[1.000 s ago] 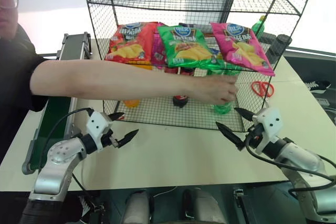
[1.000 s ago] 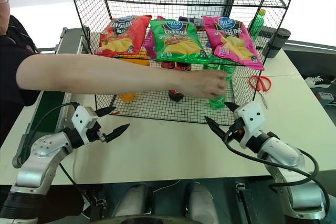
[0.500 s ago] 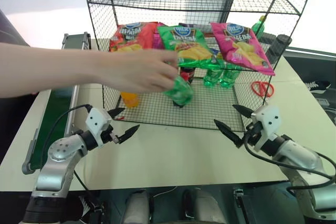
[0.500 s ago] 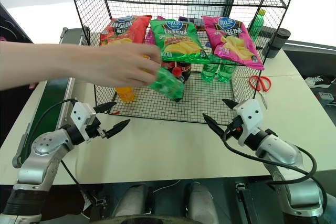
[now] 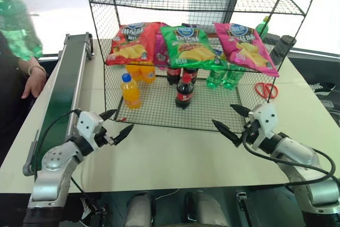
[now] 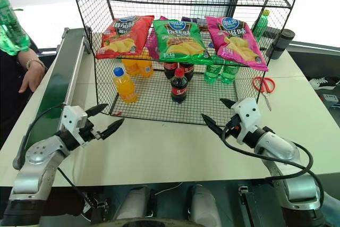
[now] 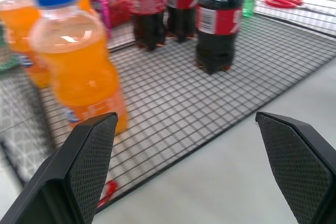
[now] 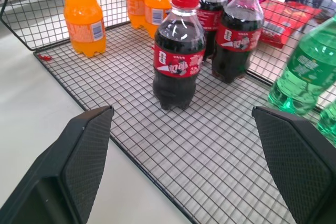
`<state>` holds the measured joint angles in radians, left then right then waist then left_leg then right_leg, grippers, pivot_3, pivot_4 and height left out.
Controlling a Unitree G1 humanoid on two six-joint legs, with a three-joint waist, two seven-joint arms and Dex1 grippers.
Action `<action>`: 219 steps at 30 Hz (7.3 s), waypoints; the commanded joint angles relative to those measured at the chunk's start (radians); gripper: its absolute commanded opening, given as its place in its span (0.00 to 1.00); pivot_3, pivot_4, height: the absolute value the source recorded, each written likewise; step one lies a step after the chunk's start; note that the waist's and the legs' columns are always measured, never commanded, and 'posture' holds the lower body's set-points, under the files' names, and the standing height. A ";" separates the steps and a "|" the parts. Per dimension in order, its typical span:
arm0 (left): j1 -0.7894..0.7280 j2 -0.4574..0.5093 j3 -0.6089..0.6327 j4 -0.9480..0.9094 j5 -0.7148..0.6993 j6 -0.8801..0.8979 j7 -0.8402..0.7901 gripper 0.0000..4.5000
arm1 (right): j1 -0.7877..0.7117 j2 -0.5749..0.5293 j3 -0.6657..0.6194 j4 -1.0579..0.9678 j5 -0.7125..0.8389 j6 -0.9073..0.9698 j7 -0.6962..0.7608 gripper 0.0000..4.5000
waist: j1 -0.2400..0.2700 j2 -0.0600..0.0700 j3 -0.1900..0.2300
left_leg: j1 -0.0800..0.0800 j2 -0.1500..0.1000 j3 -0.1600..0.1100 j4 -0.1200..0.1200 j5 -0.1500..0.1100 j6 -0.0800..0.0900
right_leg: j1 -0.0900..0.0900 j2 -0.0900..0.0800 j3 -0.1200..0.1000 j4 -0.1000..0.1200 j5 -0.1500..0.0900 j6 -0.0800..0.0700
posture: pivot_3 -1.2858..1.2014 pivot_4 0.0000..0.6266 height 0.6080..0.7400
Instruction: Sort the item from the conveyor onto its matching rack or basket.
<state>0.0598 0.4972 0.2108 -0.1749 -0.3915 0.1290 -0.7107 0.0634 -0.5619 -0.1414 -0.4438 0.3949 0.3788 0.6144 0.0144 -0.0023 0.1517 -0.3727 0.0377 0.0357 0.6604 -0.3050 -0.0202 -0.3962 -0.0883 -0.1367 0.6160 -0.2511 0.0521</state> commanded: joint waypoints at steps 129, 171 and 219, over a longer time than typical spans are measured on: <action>-0.086 -0.089 0.364 0.346 0.005 -0.191 0.467 1.00 | -0.093 0.162 0.324 -0.040 -0.050 -0.051 0.040 0.98 | -0.001 -0.007 -0.003 | 0.000 0.001 0.000 0.000 0.000 0.000 | 0.000 -0.004 -0.002 0.000 0.000 0.000 | 0.52 0.24 0.96; -0.094 -0.094 0.364 0.315 0.005 -0.203 0.496 0.88 | -0.101 0.162 0.327 -0.020 -0.056 -0.063 0.066 1.00 | -0.001 -0.007 -0.003 | -0.001 0.001 0.000 0.000 0.000 0.000 | -0.001 -0.005 -0.003 -0.001 0.000 0.000 | 0.52 0.24 0.96; -0.465 -0.186 -0.452 0.219 0.053 -0.154 -0.373 0.60 | -0.161 0.131 0.261 -0.182 0.099 0.094 -0.002 1.00 | 0.000 -0.008 0.004 | 0.000 -0.004 -0.001 -0.008 0.000 0.000 | -0.002 0.000 -0.003 -0.002 0.000 0.000 | 0.52 0.24 0.96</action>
<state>-0.3733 0.3218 -0.2504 0.0711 -0.3300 0.0108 -1.0724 -0.0962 -0.4297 0.1139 -0.5933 0.4861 0.4755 0.6130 0.0139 -0.0099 0.1556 -0.3731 0.0334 0.0344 0.6524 -0.3046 -0.0206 -0.3983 -0.0884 -0.1393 0.6137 -0.2510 0.0523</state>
